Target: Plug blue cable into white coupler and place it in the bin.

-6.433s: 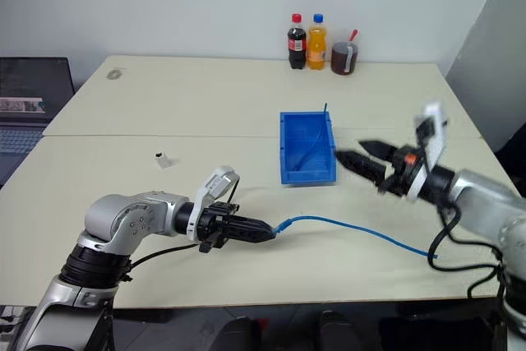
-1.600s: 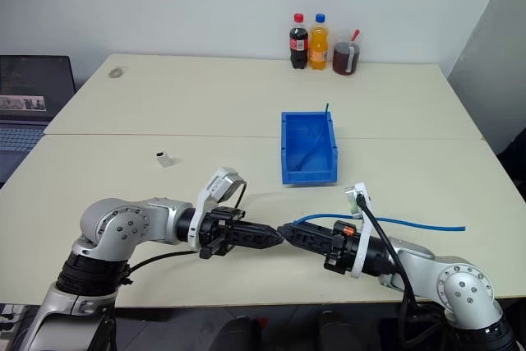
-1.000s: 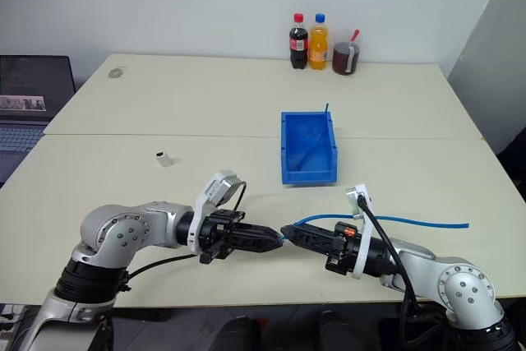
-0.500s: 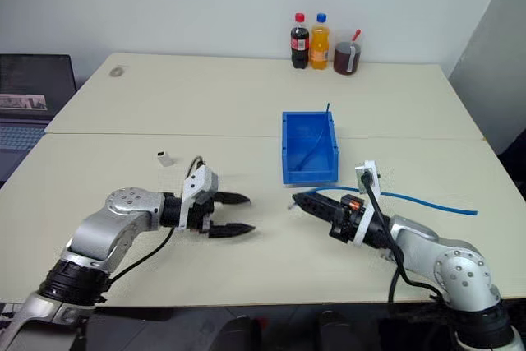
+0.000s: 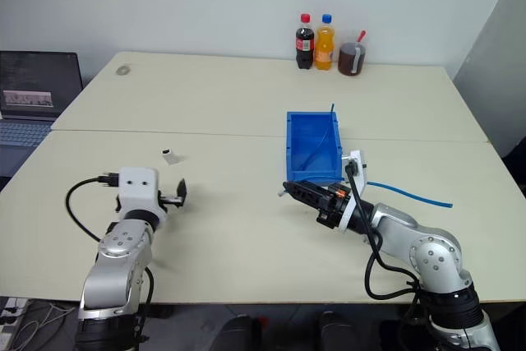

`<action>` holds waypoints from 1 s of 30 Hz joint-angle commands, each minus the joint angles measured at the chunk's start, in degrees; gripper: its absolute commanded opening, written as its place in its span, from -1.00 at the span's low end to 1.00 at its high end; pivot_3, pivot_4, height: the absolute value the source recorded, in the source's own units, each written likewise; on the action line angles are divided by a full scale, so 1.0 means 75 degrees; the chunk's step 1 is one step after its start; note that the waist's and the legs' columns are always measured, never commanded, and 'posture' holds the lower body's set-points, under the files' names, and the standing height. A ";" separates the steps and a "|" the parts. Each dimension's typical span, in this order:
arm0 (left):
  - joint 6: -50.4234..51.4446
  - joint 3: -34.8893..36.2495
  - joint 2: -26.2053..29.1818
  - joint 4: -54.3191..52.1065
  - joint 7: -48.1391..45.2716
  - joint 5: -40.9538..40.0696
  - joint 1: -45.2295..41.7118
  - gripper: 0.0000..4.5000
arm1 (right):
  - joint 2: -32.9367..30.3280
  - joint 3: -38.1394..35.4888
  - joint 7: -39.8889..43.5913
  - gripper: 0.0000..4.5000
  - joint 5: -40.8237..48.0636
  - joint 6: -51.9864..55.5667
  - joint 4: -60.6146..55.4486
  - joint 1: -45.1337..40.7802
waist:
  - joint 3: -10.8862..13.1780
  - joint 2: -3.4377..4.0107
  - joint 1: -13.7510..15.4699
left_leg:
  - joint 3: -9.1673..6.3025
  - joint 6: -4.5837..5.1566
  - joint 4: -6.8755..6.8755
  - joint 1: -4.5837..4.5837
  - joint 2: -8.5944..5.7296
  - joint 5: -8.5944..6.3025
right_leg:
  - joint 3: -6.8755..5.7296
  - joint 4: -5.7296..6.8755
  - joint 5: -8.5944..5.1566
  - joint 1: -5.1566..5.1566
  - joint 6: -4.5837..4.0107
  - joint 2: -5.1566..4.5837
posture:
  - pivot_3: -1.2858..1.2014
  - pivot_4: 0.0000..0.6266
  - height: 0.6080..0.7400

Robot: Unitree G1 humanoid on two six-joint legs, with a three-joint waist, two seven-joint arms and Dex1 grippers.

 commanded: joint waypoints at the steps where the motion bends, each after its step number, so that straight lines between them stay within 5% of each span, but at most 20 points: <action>1: -0.0659 0.0219 -0.0073 0.1094 0.0012 -0.0292 -0.0973 1.00 | 0.0055 -0.0187 0.0257 -0.90 -0.0179 0.0031 0.0031 -0.0270 | -0.0001 -0.0001 0.0005 | 0.0005 0.0000 0.0000 0.0002 -0.0004 0.0000 | -0.0007 0.0001 0.0001 0.0000 0.0000 0.0001 | 0.03 -0.52 1.00; 10: -0.1721 0.0063 -0.0257 0.3510 -0.0057 -0.0443 -0.2196 1.00 | -0.0017 -0.0379 0.0291 -0.90 -0.0420 0.0239 -0.0247 -0.0221 | -0.0002 -0.0006 -0.0044 | 0.0016 -0.0002 -0.0012 -0.0010 -0.0009 -0.0002 | -0.0002 -0.0009 0.0023 -0.0010 -0.0037 0.0003 | 0.03 -0.52 1.00; 30: -0.2527 0.0021 0.0200 0.5195 0.0178 -0.0381 -0.3066 1.00 | -0.0035 -0.0786 -0.0042 -0.90 -0.0358 0.0381 -0.0702 0.0182 | -0.0002 -0.0008 -0.0030 | 0.0017 -0.0003 -0.0008 -0.0012 -0.0009 -0.0001 | -0.0019 -0.0003 0.0027 -0.0010 -0.0034 0.0013 | 0.03 -0.52 1.00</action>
